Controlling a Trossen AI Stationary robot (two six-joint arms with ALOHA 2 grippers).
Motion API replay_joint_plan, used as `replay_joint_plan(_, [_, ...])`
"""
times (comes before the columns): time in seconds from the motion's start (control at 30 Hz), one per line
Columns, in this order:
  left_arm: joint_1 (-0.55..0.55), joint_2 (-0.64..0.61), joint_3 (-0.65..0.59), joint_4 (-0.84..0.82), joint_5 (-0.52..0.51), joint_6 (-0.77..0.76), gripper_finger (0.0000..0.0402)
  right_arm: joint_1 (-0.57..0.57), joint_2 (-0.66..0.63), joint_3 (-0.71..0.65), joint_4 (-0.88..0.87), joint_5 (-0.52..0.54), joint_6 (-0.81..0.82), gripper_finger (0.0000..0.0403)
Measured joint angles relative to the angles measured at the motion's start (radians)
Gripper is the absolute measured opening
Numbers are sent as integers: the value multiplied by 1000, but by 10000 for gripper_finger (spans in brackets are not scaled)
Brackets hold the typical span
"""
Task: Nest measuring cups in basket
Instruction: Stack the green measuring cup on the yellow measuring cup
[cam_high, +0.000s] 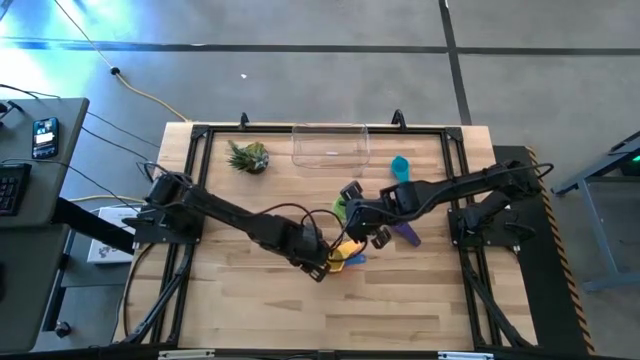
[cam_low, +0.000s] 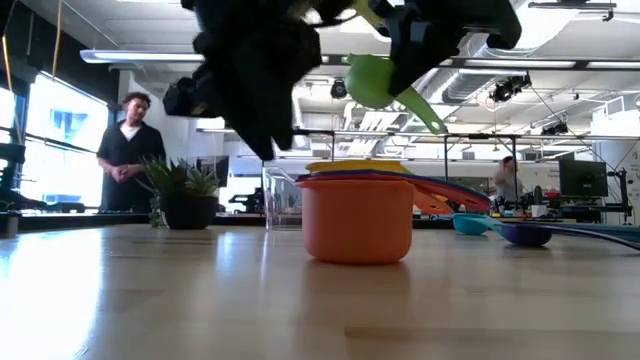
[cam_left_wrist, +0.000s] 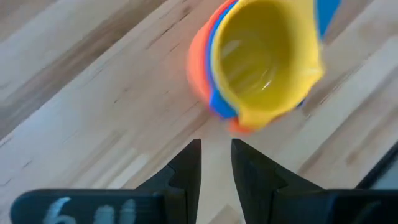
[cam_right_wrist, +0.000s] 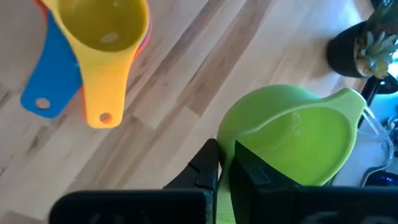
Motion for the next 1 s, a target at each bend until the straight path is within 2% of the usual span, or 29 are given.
replay_joint_plan(0.17, [-13,-72,-1,-65,-11,0,78,44,0,0,4,-4,1,7])
replay_joint_plan(0.27, [-14,-118,-1,-95,-15,0,78,72,1,0,22,-53,-2,7])
replay_joint_plan(0.43, [-10,-196,-2,-152,-55,-4,78,115,20,0,151,-164,-17,7])
replay_joint_plan(0.73, [3,-299,-2,-148,-132,-30,78,162,84,0,179,-179,-135,7])
replay_joint_plan(1.0, [2,-320,-2,-137,-155,-39,78,164,178,0,174,-148,-137,7])
